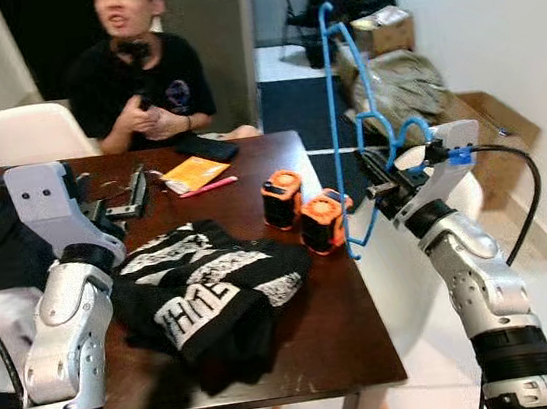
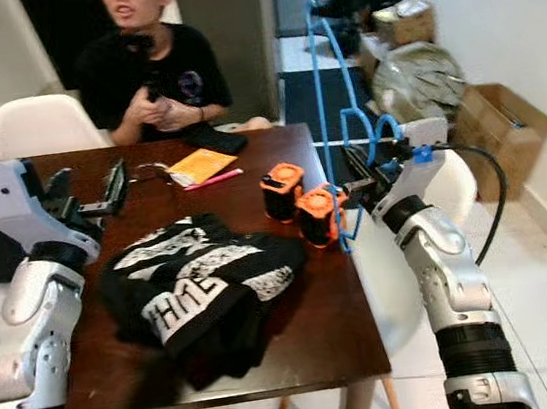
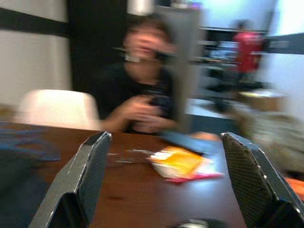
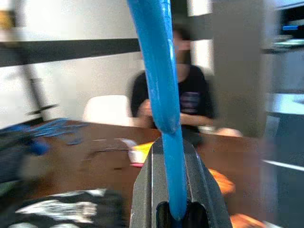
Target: Hang hanger
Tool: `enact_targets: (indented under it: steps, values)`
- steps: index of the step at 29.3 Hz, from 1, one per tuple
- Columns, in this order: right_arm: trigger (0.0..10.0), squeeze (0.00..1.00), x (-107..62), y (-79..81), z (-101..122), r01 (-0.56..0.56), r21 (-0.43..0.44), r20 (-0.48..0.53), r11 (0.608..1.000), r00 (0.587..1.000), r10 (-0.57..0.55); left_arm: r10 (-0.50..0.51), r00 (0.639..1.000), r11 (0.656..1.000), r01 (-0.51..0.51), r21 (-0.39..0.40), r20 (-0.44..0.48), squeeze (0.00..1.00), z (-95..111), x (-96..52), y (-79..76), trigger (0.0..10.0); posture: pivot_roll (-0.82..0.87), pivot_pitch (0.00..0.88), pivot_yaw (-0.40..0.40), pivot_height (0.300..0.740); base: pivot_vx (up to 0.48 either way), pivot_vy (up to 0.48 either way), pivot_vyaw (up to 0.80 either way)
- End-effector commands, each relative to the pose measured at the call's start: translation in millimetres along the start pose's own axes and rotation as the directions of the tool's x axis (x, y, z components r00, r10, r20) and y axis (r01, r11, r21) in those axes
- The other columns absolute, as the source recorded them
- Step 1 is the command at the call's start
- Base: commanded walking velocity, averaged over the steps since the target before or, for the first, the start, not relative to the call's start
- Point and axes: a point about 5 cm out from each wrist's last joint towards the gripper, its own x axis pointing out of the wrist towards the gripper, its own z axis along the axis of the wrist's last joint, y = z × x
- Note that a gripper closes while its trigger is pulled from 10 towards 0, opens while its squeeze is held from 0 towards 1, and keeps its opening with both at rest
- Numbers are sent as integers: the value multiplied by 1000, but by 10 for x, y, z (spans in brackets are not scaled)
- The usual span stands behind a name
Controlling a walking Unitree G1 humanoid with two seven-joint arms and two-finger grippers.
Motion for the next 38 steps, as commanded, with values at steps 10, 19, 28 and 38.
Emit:
enact_targets:
  steps: [10, 19, 28, 38]
  values:
    - [10000, 0, 42, 25, -93, 3, -66, -29, 998, 1000, -5, 144, 987, 987, -139, 82, -68, 0, -197, -78, 241, 10000, 53, 0, -41, 740, 0, 0, 788]
    - [10000, 0, 22, -30, -142, 68, -78, -50, 995, 996, -72, 144, 984, 989, -138, 61, -107, 0, -315, -38, 82, 10000, 43, 0, -36, 740, 0, 198, 88]
    - [10000, 0, 26, -15, -146, 62, -91, -50, 994, 997, -67, 154, 984, 986, -147, 74, -92, 0, -292, 44, 166, 10000, 34, 0, -30, 740, 0, 373, 0]
    - [10000, 0, 20, -10, -123, 58, -97, -50, 994, 997, -63, 138, 987, 990, -134, 50, -84, 0, -275, 65, 193, 10000, 24, 0, -28, 740, 0, 109, 0]
